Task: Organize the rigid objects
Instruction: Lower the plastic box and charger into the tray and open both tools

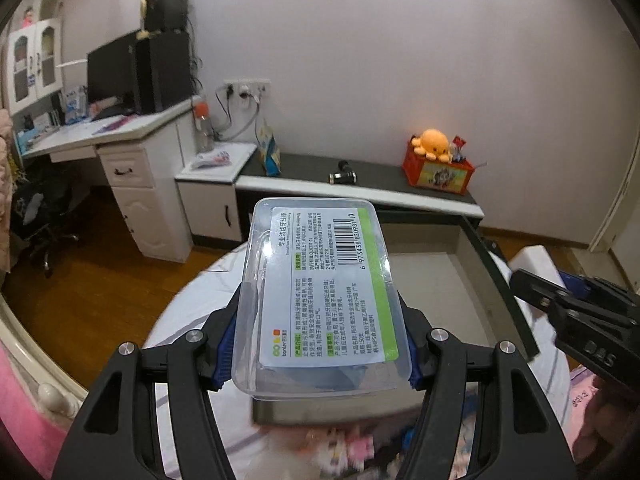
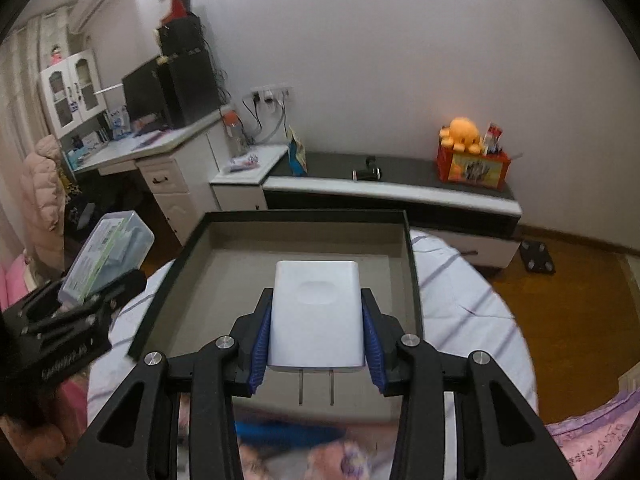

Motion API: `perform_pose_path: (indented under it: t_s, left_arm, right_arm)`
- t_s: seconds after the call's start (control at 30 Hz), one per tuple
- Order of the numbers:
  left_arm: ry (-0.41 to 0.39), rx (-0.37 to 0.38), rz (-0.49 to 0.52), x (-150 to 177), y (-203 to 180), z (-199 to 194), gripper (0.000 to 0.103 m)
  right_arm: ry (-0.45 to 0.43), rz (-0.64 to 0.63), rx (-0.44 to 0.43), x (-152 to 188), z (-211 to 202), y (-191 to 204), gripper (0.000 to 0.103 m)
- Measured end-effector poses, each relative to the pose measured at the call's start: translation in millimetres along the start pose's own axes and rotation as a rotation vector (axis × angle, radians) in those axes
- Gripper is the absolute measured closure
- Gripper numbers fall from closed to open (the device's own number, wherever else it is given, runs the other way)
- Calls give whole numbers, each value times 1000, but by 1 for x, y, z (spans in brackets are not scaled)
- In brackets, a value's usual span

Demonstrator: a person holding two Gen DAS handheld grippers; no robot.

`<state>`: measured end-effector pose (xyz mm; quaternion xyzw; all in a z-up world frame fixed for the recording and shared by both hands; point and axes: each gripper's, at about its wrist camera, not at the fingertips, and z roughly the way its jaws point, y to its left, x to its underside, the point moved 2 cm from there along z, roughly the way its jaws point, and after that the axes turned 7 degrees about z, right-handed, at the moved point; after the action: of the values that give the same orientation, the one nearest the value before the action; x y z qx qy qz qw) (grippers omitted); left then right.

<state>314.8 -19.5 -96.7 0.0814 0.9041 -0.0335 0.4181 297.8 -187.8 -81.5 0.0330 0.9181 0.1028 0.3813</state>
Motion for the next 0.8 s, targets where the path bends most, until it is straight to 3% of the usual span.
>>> perform_pose_path:
  t_s: [0.13,0.33,0.43,0.53,0.63,0.7,0.8]
  left_arm:
    - [67,5,20,1,-10,39,39]
    - [151,-4,57,5,-21,70,36]
    - [148,-27,68,6,-23,68,19]
    - [111,-48,72,5,-22,55,3]
    - [66,-77,66,5,-16,33,1]
    - [33,-89,55,7,-12,16,0]
    - [-19,-89,30,10,-5,-18,0]
  right_arm:
    - [78,29,20,-4,48,-11,62]
    - [154,35,36,4,80,-20,62]
    - [181,37,28,8,83,-21,59]
    - [166,35,23,9,75,-21,24]
    - [140,33,10,8,61,-19,17]
    - [112,42,23,10,44,-19,1]
    - [58,54,16,13,17,-16,0]
